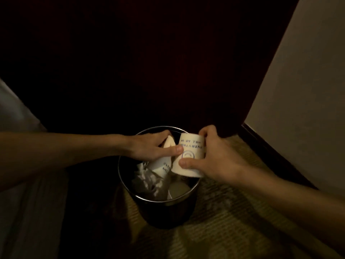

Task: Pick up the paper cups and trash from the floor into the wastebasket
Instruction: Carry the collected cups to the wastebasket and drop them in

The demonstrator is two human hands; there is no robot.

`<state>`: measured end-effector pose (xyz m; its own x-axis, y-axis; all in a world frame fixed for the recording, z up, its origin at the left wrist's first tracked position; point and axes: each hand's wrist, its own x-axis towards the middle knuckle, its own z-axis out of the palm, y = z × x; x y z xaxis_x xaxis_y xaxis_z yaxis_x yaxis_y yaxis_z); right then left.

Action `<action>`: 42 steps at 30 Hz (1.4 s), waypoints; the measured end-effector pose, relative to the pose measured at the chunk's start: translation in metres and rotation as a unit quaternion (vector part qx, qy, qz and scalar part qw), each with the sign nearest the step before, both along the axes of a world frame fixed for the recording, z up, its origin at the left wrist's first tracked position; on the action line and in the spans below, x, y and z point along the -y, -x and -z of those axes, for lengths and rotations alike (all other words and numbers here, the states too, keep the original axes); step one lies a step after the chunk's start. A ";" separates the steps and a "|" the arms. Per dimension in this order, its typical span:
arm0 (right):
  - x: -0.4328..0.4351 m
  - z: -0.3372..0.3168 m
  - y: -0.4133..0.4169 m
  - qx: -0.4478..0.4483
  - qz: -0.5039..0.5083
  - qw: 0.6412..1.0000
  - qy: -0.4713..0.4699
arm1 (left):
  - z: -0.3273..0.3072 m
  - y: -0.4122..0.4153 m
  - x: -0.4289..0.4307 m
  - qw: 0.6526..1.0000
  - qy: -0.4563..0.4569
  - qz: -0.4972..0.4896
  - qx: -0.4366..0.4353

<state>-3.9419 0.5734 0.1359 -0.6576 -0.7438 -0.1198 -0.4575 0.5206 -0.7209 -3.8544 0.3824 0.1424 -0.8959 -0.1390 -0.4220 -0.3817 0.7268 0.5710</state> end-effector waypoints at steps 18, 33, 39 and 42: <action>-0.089 -0.035 0.015 -0.135 -0.018 0.986 -0.092 | -0.035 0.044 -0.052 0.976 0.036 0.126 -0.176; -0.606 -0.065 -0.181 -0.149 0.412 0.880 -0.187 | -0.033 0.027 -0.616 0.777 -0.097 0.580 -0.226; -0.751 0.061 -0.365 -0.021 0.597 0.760 -0.257 | 0.060 -0.059 -0.812 0.636 -0.001 0.769 -0.061; -0.793 0.117 -0.426 0.029 0.657 0.705 -0.265 | 0.099 -0.096 -0.878 0.616 0.011 0.787 -0.013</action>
<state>-3.5159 1.3667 0.0191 -0.7204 0.6620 -0.2067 0.6926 0.6711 -0.2644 -3.7579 1.2607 0.0436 0.0665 0.9063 -0.4174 0.8158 0.1915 0.5457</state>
